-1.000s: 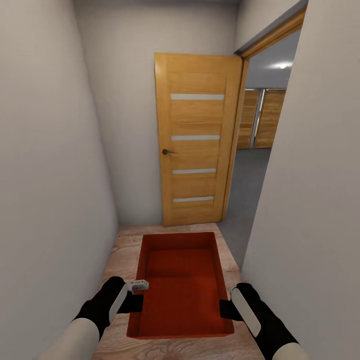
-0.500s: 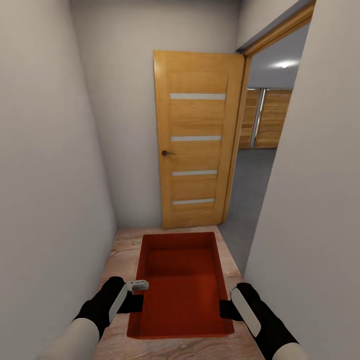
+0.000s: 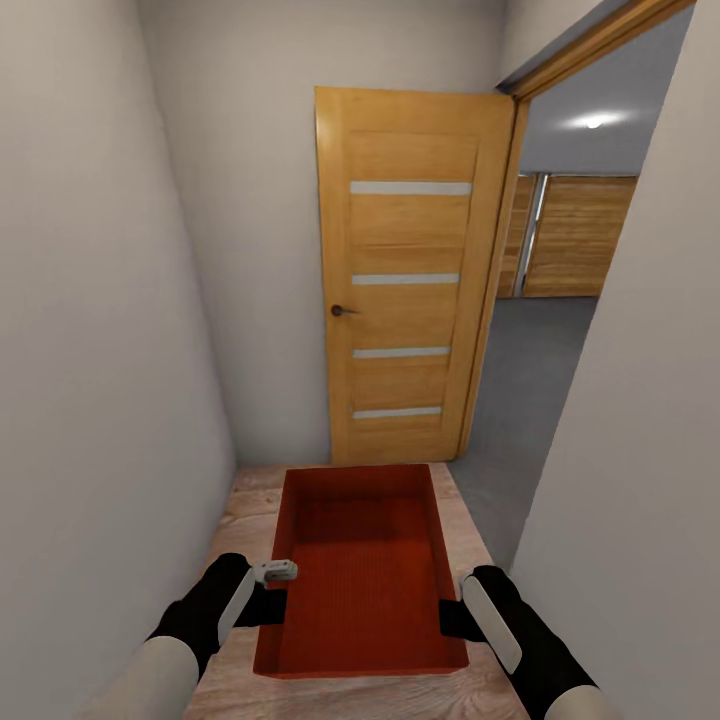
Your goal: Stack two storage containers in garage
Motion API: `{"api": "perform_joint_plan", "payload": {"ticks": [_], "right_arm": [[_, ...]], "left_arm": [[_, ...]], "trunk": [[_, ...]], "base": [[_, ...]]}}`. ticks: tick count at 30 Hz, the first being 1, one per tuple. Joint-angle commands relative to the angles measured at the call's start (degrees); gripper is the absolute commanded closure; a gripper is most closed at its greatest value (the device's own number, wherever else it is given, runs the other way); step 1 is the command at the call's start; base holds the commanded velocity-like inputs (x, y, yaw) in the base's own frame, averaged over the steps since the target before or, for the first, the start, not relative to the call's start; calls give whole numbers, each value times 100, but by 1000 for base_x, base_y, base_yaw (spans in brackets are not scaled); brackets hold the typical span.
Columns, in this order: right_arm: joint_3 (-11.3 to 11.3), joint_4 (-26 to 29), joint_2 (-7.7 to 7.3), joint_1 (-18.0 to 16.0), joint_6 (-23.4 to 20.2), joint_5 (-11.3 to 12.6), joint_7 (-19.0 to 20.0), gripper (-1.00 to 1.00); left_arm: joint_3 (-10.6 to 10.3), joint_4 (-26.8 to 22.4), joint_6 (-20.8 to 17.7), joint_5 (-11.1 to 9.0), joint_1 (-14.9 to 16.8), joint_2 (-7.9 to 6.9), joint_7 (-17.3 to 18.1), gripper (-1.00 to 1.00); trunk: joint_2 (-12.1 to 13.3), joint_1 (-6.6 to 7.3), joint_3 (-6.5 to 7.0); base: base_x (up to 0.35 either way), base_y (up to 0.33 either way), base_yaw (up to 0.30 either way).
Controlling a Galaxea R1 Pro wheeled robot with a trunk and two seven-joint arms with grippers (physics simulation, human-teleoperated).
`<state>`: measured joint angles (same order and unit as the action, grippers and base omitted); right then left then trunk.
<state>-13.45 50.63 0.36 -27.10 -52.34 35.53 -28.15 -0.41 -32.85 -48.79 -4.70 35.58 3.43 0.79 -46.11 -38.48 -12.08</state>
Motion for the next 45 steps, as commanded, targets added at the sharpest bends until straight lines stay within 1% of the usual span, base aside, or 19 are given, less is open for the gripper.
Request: {"api": "perform_joint_plan", "payload": {"ticks": [1,45], "right_arm": [[1,8,-1,-6,31,148,-42,100],[1,8,-2,-6,31,148,-42,100]], "left_arm": [[6,-11,-26,-87,2,-1,-26,100],[6,-11,-26,-91,2,-1,-26,100]], "trunk": [[-7,-5,-9],[-7,-5,-9]], "base": [[330,0,6],[329,0,0]]}}
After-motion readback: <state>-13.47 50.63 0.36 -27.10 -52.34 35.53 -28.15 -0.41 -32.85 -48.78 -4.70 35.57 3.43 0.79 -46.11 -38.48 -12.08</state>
